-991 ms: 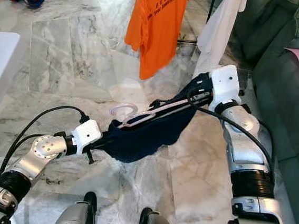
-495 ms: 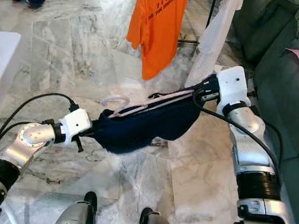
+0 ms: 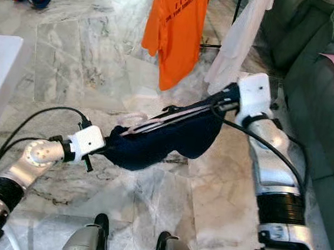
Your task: Hang hanger
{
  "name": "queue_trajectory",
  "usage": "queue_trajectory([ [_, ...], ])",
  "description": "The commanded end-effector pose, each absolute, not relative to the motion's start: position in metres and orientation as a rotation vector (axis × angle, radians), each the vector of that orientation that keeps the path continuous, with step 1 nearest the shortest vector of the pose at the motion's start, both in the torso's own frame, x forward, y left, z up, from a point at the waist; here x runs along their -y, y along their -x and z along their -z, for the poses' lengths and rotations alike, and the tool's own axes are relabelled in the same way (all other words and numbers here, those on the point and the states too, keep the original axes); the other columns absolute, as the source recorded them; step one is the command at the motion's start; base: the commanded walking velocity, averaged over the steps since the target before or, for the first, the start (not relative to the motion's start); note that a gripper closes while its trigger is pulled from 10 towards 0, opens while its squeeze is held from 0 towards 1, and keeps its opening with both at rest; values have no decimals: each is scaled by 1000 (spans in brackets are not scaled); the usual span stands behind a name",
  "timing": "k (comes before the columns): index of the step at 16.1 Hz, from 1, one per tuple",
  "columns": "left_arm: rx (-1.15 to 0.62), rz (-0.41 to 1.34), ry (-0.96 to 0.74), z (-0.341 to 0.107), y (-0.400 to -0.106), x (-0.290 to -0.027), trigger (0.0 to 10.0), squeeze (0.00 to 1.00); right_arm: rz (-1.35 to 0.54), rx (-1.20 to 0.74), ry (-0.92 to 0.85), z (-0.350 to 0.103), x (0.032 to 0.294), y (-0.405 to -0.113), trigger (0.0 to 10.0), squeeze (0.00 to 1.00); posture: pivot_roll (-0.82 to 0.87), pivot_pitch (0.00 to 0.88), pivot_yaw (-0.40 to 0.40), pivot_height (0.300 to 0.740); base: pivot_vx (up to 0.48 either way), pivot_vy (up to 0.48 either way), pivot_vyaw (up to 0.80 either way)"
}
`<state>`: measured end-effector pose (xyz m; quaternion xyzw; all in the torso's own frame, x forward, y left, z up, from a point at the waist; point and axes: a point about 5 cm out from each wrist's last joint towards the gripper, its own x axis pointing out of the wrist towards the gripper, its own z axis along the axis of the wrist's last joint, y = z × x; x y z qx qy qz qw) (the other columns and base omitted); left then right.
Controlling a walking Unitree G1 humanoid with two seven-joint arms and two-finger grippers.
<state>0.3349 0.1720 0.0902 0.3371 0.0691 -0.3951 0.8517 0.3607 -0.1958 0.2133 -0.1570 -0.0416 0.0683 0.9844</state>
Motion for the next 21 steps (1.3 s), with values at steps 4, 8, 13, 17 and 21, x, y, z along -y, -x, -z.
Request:
queue_trajectory([
  [4,-278,677,-726,-67,-332,-185,0,0,-202,115,286,-231,180,-350,0,0,-8,298,-22,740,0,0,0],
  [8,-239,688,-708,-67,-335,-164,0,0,-340,72,242,-224,147,-346,0,0,-8,295,-22,740,0,0,0],
  [13,-165,755,-684,-75,-338,-135,0,0,-584,-55,281,-190,109,-335,0,0,2,293,-27,740,0,0,0],
  [17,-125,783,-671,-82,-339,-126,0,0,-676,-107,310,-174,98,-327,0,0,7,299,-26,740,0,0,0],
  [21,-114,803,-669,-83,-338,-122,118,0,-784,-139,398,-162,95,-316,10000,145,7,301,-22,740,0,0,0],
])
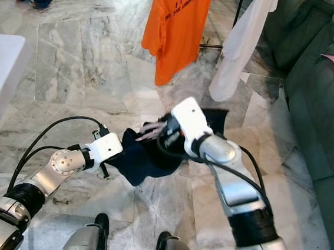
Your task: Hang hanger
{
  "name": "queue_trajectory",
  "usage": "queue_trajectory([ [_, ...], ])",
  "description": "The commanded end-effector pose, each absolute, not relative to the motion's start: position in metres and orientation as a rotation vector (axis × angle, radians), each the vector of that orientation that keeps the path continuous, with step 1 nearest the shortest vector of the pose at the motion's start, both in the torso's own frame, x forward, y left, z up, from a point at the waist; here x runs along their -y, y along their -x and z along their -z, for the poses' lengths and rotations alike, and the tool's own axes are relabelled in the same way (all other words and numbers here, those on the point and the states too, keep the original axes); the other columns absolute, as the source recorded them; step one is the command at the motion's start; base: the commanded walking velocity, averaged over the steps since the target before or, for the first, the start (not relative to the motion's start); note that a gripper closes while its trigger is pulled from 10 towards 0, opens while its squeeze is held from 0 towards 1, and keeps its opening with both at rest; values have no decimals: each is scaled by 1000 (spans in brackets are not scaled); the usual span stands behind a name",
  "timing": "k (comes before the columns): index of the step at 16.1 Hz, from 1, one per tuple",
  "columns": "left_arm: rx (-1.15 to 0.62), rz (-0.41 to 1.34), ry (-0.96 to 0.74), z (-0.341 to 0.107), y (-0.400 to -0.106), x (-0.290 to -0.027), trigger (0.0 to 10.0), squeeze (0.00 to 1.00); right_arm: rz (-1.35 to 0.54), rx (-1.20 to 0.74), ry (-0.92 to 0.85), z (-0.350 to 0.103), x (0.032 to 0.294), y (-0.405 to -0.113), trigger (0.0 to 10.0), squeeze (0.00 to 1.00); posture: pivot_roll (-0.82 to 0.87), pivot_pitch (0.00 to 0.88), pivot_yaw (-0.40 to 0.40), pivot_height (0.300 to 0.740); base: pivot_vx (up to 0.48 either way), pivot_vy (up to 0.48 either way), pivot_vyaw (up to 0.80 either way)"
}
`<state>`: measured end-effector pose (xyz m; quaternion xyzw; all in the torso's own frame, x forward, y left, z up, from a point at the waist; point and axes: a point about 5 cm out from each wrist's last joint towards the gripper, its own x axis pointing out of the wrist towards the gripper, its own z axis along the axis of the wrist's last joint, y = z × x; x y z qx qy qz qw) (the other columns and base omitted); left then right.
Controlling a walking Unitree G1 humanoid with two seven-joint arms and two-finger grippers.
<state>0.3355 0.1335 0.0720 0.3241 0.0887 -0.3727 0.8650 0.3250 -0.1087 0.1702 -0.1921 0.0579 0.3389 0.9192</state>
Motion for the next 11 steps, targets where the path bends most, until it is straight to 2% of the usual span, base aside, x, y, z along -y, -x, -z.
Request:
queue_trajectory([
  [1,-110,806,-671,-83,-338,-122,314,0,-777,-136,410,-162,100,-316,10000,1000,7,301,-23,740,0,0,0],
  [3,-105,807,-671,-83,-337,-121,1569,0,-773,-84,535,-163,115,-317,10000,1000,2,300,-24,740,0,0,0],
  [5,-101,822,-660,-83,-337,-120,1686,0,-779,-48,592,-167,127,-317,10000,1000,0,300,-26,740,0,0,0],
  [6,-89,842,-658,-84,-336,-118,2039,0,-787,-43,624,-167,130,-316,10000,1000,-2,299,-27,740,0,0,0],
  [7,-72,874,-657,-85,-334,-115,2824,0,-801,-48,652,-166,133,-315,10000,1000,-3,299,-28,740,0,0,0],
  [9,-42,961,-670,-85,-327,-110,2667,0,-846,-68,722,-162,139,-312,10000,1000,-3,300,-29,740,0,0,0],
  [10,-33,996,-679,-84,-324,-109,1804,0,-832,-71,762,-160,145,-313,10000,1000,-4,301,-29,740,0,0,0],
  [11,-24,1009,-683,-85,-323,-110,1373,0,-827,-76,776,-159,147,-314,10000,1000,-4,300,-30,740,0,0,0],
])
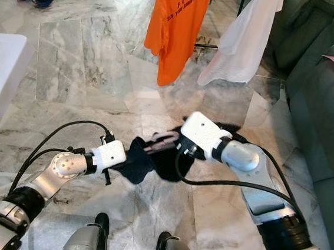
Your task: Hang hanger
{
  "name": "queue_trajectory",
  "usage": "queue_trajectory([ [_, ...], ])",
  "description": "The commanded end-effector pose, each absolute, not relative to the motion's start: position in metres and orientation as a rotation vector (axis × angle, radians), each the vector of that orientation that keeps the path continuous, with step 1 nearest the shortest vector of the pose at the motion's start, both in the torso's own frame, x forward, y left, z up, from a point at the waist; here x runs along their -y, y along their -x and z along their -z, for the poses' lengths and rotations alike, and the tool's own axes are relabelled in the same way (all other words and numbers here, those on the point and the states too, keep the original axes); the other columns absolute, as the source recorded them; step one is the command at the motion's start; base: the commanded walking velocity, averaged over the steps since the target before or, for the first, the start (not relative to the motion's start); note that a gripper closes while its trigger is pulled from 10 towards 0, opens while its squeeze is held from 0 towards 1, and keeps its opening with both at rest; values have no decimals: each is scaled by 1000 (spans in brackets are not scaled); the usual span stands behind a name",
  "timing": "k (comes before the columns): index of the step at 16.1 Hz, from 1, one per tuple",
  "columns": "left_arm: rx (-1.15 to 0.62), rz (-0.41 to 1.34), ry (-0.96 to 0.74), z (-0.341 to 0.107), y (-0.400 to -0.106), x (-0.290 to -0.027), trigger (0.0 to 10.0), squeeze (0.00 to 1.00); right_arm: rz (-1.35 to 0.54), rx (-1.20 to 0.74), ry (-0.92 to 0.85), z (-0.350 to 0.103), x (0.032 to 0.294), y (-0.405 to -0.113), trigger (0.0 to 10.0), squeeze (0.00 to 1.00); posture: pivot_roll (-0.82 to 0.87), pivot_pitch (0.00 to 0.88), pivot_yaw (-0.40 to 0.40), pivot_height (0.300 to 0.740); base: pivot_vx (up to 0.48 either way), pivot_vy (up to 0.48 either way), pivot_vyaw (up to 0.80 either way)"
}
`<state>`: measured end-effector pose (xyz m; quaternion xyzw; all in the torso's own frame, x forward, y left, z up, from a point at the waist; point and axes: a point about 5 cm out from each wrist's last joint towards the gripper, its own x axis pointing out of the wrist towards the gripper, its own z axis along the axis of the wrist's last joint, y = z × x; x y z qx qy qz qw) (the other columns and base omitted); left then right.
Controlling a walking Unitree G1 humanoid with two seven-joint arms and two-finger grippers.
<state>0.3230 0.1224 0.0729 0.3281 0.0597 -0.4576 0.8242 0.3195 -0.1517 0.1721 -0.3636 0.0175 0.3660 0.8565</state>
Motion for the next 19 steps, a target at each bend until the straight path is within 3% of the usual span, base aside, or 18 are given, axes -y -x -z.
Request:
queue_trajectory([
  [1,-15,1022,-682,-85,-321,-110,235,0,-834,-83,782,-158,150,-313,10000,1000,-3,302,-31,740,0,0,0],
  [7,56,1190,-654,-89,-304,-106,0,0,-910,-98,789,-153,156,-305,10000,1000,-2,302,-35,740,0,0,0],
  [19,38,1227,-652,-92,-299,-123,0,0,-800,19,748,-198,198,-319,10000,1000,13,304,-34,740,0,0,0],
])
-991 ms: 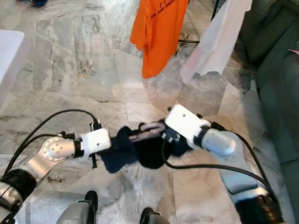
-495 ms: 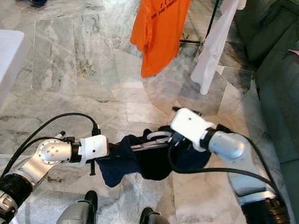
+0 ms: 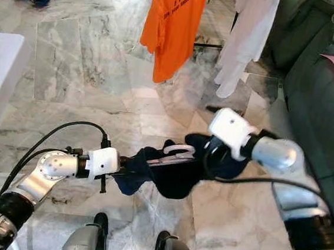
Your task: Hang hanger
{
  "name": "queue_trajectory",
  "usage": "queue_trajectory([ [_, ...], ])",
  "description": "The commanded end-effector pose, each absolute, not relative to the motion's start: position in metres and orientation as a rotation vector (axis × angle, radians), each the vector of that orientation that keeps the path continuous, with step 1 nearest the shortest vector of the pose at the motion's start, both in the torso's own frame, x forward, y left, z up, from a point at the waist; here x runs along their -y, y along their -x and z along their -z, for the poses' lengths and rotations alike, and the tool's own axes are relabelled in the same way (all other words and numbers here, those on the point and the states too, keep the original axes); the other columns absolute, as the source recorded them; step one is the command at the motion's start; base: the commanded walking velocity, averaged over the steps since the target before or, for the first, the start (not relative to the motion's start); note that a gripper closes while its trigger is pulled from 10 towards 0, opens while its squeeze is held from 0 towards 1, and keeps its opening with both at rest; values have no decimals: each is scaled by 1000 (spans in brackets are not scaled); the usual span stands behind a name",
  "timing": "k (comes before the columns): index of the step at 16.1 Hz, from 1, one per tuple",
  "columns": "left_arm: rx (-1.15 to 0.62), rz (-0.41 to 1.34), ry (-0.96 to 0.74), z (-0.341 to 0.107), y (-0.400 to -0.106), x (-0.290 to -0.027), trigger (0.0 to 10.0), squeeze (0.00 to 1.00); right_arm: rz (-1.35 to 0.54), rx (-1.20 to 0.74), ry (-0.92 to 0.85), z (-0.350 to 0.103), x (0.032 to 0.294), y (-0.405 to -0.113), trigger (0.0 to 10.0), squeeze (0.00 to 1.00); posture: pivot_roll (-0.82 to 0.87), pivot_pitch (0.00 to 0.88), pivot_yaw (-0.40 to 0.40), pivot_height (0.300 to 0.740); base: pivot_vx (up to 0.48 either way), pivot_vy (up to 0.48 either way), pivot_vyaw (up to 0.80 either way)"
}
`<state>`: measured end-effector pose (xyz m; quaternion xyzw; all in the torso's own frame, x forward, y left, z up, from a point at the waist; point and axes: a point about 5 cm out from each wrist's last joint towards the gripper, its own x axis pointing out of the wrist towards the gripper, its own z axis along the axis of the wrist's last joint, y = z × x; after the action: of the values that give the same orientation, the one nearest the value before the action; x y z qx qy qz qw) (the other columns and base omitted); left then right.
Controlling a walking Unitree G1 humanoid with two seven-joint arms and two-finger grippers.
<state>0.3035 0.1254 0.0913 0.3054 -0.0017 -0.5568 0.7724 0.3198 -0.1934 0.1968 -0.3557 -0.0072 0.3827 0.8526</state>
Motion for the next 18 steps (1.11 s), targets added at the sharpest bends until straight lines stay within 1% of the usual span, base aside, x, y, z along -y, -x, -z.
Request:
queue_trajectory([
  [1,33,1228,-652,-92,-298,-124,0,0,-788,48,725,-202,197,-320,10000,1000,20,302,-28,740,0,0,0],
  [3,36,1215,-641,-95,-300,-126,0,0,-808,71,662,-207,193,-319,10000,1000,25,300,-16,740,0,0,0],
  [5,50,1182,-640,-99,-305,-129,0,0,-815,70,658,-209,196,-318,10000,1000,32,298,-16,740,0,0,0],
  [6,50,1136,-616,-102,-311,-132,0,0,-787,121,631,-218,200,-320,10000,1000,42,297,-22,740,0,0,0],
  [8,24,1089,-627,-100,-314,-142,0,0,-693,253,551,-243,206,-329,10000,1000,51,295,-41,740,0,0,0],
  [10,14,1072,-619,-98,-314,-146,0,0,-663,305,524,-253,204,-332,10000,1000,43,297,-46,740,0,0,0],
  [11,21,1081,-614,-97,-311,-143,0,0,-664,284,497,-250,205,-332,10000,1000,50,304,-53,740,0,0,0],
  [13,29,1085,-613,-97,-311,-141,0,0,-684,235,501,-240,207,-333,10000,1000,56,302,-51,740,0,0,0],
  [15,33,1088,-614,-96,-310,-140,0,0,-739,124,593,-220,210,-330,10000,1000,55,296,-39,740,0,0,0],
  [16,36,1088,-614,-97,-310,-140,0,0,-763,76,579,-214,211,-327,10000,1000,53,295,-34,740,0,0,0],
  [18,37,1084,-621,-96,-311,-139,0,0,-814,-51,618,-199,219,-317,10000,1000,33,299,-30,740,0,0,0],
])
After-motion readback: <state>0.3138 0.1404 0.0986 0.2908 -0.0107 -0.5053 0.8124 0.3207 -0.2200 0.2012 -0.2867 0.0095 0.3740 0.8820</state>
